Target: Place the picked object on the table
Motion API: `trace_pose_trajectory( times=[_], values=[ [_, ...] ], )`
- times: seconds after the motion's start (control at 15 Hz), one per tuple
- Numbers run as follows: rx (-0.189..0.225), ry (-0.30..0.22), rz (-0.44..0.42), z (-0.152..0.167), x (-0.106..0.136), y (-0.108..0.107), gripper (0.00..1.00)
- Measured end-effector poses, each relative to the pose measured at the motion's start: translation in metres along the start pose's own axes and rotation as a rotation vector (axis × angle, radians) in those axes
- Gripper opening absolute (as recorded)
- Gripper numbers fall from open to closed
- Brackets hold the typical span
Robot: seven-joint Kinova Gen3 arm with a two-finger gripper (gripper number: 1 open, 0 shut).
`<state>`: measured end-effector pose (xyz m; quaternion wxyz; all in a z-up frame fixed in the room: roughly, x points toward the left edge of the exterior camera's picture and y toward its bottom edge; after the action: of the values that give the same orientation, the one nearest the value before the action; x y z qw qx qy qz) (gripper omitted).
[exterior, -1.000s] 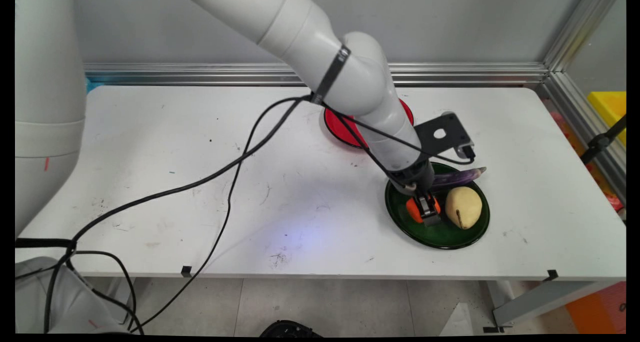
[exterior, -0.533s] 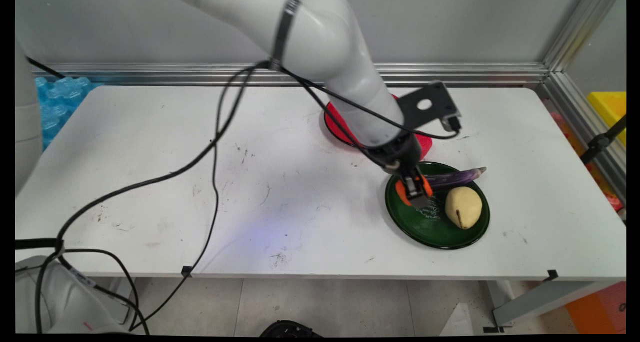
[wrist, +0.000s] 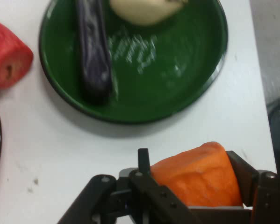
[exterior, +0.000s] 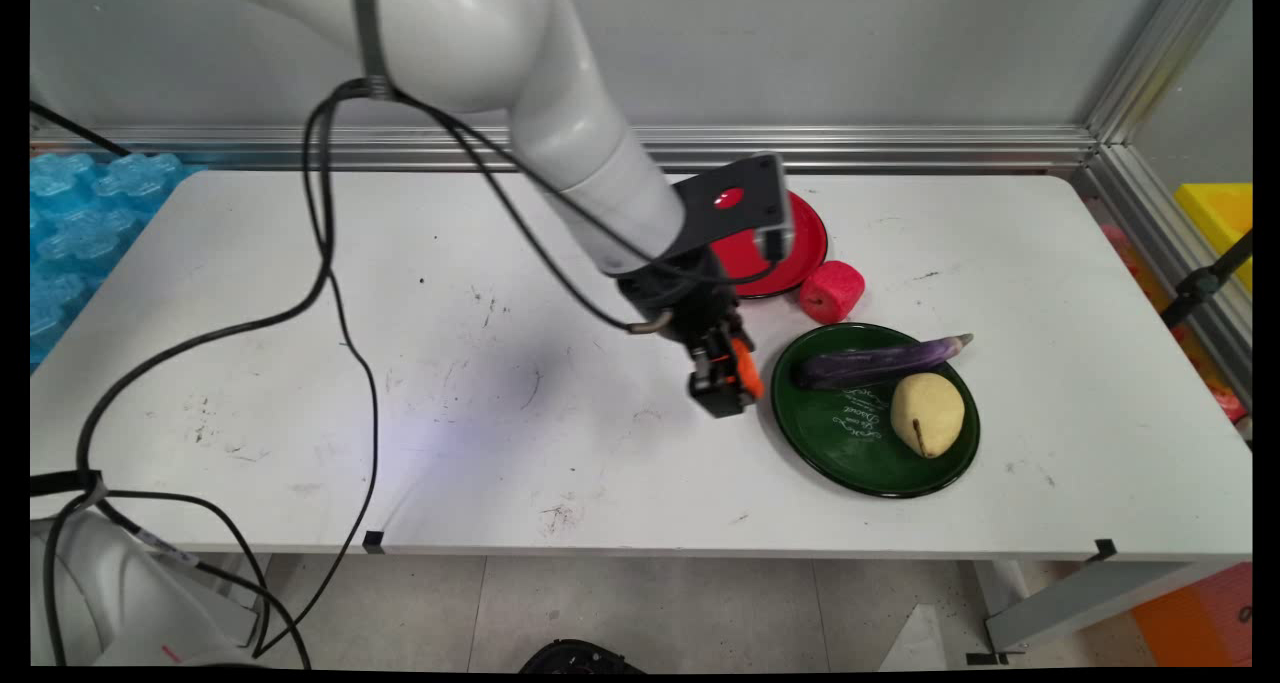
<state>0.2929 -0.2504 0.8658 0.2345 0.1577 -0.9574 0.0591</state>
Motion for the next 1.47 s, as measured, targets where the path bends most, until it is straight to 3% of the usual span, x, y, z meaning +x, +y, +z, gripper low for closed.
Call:
trace_pose_trajectory(
  times=[0.47, 1.0, 1.47],
  values=[
    [-0.05, -0.028, 0.138, 0.015, -0.038, 0.002, 0.0],
    [-0.101, -0.036, 0.226, 0.056, -0.051, 0.004, 0.0],
    [-0.114, -0.016, 0.274, 0.077, -0.054, 0.004, 0.0]
  ],
)
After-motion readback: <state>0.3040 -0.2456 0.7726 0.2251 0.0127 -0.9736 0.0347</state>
